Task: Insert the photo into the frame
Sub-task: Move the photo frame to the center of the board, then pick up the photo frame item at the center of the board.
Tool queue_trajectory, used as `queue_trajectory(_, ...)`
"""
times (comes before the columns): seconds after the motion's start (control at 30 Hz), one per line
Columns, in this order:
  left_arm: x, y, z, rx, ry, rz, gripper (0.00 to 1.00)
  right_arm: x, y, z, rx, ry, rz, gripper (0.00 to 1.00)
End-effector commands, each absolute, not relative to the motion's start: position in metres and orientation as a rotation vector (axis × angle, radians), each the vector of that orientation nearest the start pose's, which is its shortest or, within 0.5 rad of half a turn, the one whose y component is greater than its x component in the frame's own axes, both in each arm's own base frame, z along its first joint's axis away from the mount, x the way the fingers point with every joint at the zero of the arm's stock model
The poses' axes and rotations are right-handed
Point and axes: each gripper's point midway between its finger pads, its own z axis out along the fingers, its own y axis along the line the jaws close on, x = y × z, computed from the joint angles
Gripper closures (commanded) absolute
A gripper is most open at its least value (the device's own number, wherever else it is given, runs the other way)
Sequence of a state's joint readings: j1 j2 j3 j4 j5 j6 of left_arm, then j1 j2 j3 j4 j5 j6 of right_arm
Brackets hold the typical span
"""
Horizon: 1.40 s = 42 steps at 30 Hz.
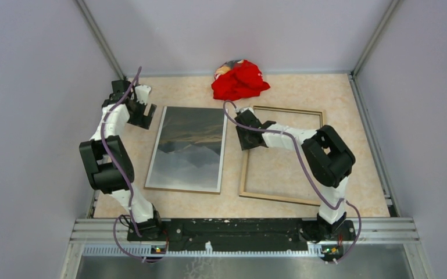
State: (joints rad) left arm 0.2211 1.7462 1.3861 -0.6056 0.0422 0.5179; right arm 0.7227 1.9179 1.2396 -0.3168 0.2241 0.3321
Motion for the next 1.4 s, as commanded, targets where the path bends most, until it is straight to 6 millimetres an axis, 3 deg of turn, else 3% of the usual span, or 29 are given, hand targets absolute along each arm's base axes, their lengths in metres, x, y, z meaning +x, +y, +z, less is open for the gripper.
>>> queue_trajectory(0.0, 0.421, 0.104, 0.123, 0.386, 2.498, 0.208, 0.01, 0.34, 0.28, 0.023, -0.487, 2.489, 0.175, 0.64)
queue_trajectory(0.57, 0.42, 0.105, 0.114, 0.393, 2.512, 0.212, 0.02, 0.313, 0.282, 0.014, -0.651, 2.468, 0.212, 0.62)
queue_trajectory(0.77, 0.421, 0.104, 0.111, 0.401, 2.517, 0.203, 0.02, 0.324, 0.286, 0.019, -0.657, 2.431, 0.198, 0.6)
queue_trajectory(0.87, 0.421, 0.105, 0.109, 0.409, 2.52, 0.205, 0.02, 0.335, 0.283, 0.027, -0.645, 2.42, 0.128, 0.52)
queue_trajectory(1.0, 0.424, 0.11, 0.103, 0.43, 2.531, 0.227, 0.02, 0.345, 0.285, 0.061, -0.578, 2.382, 0.104, 0.4)
queue_trajectory(1.2, 0.436, 0.127, 0.096, 0.41, 2.572, 0.296, 0.02, 0.354, 0.299, 0.142, -0.398, 2.255, 0.106, 0.22)
queue_trajectory(1.23, 0.439, 0.131, 0.098, 0.397, 2.573, 0.321, 0.02, 0.356, 0.301, 0.159, -0.346, 2.222, 0.138, 0.19)
queue_trajectory(1.3, 0.444, 0.134, 0.1, 0.388, 2.565, 0.32, 0.02, 0.357, 0.316, 0.183, -0.313, 2.16, 0.268, 0.02)
queue_trajectory(1.37, 0.448, 0.133, 0.101, 0.388, 2.561, 0.307, 0.02, 0.354, 0.339, 0.195, -0.342, 2.124, 0.418, 0.01)
